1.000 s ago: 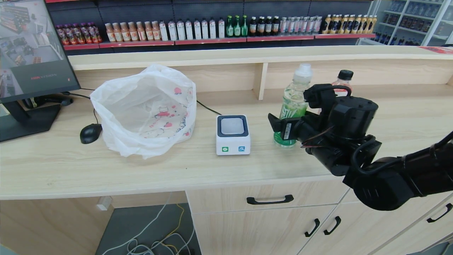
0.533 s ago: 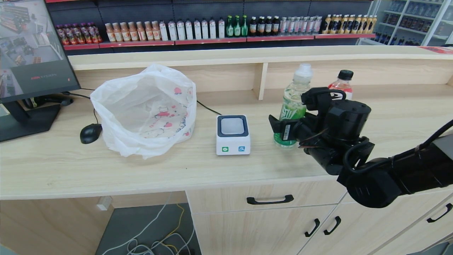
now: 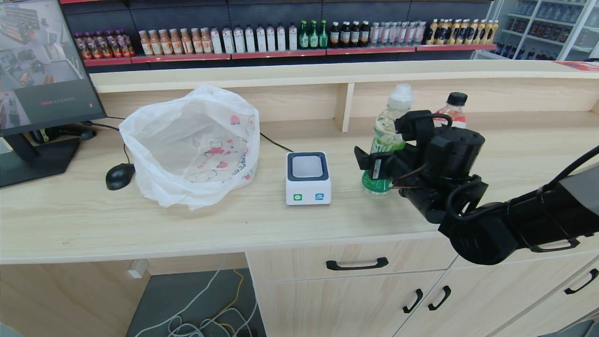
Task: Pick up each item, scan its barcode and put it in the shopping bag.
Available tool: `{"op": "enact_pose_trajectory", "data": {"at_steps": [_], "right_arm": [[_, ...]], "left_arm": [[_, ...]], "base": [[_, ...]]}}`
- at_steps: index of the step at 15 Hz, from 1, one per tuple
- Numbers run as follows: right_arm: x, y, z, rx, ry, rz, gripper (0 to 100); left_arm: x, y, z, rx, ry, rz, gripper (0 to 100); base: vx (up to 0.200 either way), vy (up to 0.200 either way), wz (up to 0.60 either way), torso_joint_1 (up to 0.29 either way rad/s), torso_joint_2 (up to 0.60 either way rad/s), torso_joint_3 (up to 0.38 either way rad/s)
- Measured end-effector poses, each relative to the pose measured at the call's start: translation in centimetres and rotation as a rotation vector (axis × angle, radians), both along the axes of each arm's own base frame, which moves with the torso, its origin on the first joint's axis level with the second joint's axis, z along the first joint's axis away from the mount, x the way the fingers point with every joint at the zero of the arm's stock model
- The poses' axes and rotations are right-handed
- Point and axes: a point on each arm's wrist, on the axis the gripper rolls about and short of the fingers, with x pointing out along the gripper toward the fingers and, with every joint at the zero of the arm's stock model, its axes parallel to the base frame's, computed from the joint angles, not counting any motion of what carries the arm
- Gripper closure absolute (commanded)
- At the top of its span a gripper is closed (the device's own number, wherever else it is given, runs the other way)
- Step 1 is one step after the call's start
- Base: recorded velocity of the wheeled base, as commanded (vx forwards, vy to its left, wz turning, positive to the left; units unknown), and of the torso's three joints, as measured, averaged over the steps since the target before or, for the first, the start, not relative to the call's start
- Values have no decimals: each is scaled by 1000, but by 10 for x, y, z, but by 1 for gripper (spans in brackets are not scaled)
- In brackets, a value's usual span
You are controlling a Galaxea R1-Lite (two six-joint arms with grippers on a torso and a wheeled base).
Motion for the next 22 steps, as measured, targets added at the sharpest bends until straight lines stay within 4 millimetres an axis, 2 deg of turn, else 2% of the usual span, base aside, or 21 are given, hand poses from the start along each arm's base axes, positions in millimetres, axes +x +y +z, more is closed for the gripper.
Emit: {"op": "enact_pose_trajectory", "data": {"at_steps": [5,6,22], "right_arm": [[6,-3,-1,-6,-4,-4,0],[6,-3,-2,-8,-3,-5,100],[11,-13,7,-10,-48,-8,100]], "left_arm": [[0,0,0,0,0,0,0],[0,0,0,0,0,0,0],[0,0,0,0,0,0,0]], "base": [[0,0,0,0,0,0],[0,0,0,0,0,0],[0,0,0,0,0,0]]}}
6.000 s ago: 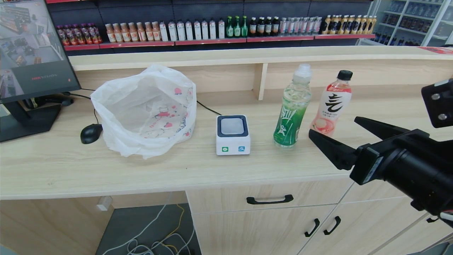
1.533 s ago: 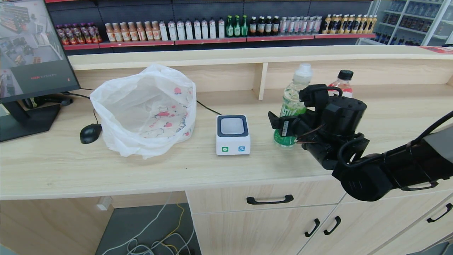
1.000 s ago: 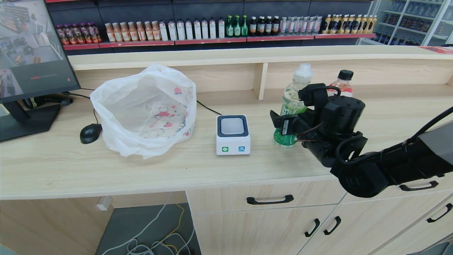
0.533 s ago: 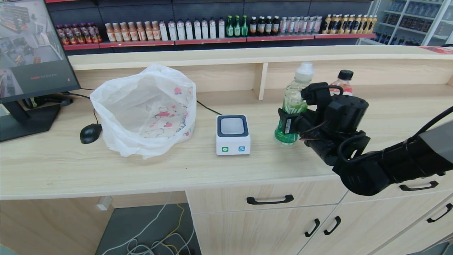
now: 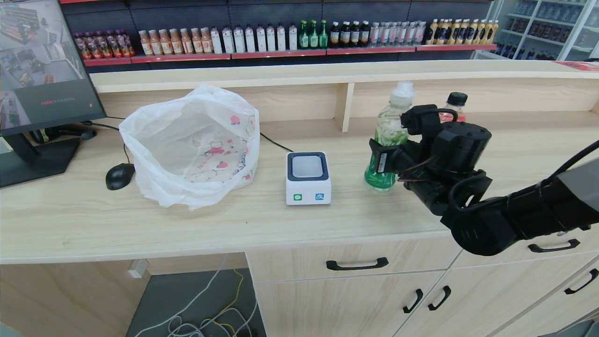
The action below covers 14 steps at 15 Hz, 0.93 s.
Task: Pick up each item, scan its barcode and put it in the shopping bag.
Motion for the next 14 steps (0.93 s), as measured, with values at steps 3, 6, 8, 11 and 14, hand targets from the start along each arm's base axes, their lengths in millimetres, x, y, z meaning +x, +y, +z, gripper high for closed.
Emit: {"op": "enact_pose_trajectory", "data": {"at_steps": [3,6,8,11,14], "right_arm": [[-3,-1,5,5,-10,0,100],[-7,-3,12,13,-25,1,100],[-11,-3,18,20,-38,4,100],[-18,-4,25,29,-52,7,100],[-27,-8,32,35,-62,7,100]], "left_arm": [[0,0,0,0,0,-1,0],[0,0,0,0,0,-1,0],[0,0,0,0,0,0,0],[0,0,0,0,0,0,0],[0,0,0,0,0,-1,0]], "base": [[0,0,0,0,0,0],[0,0,0,0,0,0],[0,0,0,0,0,0],[0,0,0,0,0,0],[0,0,0,0,0,0]]}}
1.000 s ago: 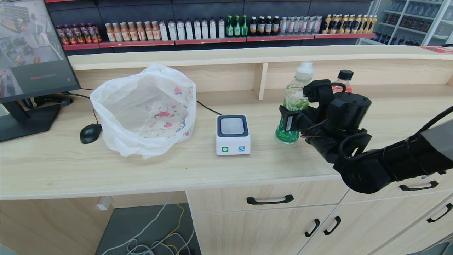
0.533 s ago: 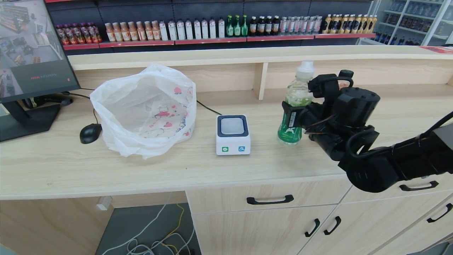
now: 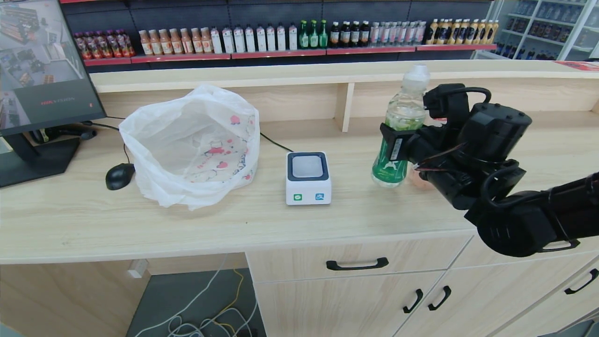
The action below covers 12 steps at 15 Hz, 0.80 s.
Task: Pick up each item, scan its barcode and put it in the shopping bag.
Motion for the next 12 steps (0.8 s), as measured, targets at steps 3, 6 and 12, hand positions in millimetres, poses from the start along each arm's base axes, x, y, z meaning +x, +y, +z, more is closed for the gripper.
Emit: {"op": "enact_pose_trajectory", "data": {"at_steps": [3,6,12], "right_arm": [[-19,-2,4,-1,3,17,100],[-46,1,10,19,-25,25,100],[-95,-10,22,59,-126,31,100]], "left_arm": [[0,0,0,0,0,0,0],[0,0,0,0,0,1,0],[0,0,0,0,0,1,0]], "base": [[0,0,0,0,0,0],[0,0,0,0,0,0],[0,0,0,0,0,0]]}}
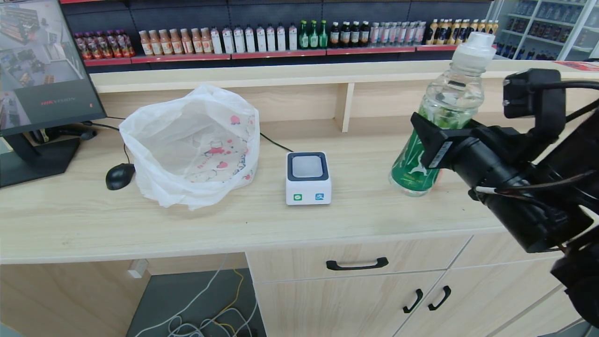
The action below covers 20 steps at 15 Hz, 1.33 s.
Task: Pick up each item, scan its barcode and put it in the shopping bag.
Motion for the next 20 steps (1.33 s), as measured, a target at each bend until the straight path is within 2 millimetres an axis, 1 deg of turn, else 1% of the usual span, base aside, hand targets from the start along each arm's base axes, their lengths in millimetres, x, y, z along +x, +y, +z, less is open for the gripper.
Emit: {"op": "enact_pose_trajectory", "data": {"at_steps": [3,6,8,11,13,16,20], "right_arm": [[-30,-18,2,3,-14,7,100],[-59,-33,-6,-5,-2,22,100],[-73,-40,-7,-1,-9,33,100],[-86,-47,-11,-27,-16,38,100],[-95,-46,-13,-59,-22,59,100],[-113,-38,-13,-186,-72,121,100],[-130,-28,-11,-305,-137,196,100]], "left_arm": [[0,0,0,0,0,0,0],[0,0,0,0,0,-1,0],[0,0,0,0,0,-1,0],[0,0,0,0,0,0,0],[0,0,0,0,0,0,0],[0,0,0,0,0,-1,0],[0,0,0,0,0,-1,0]], "base": [[0,0,0,0,0,0],[0,0,0,0,0,0],[0,0,0,0,0,0],[0,0,0,0,0,0],[0,0,0,0,0,0],[0,0,0,0,0,0],[0,0,0,0,0,0]]}}
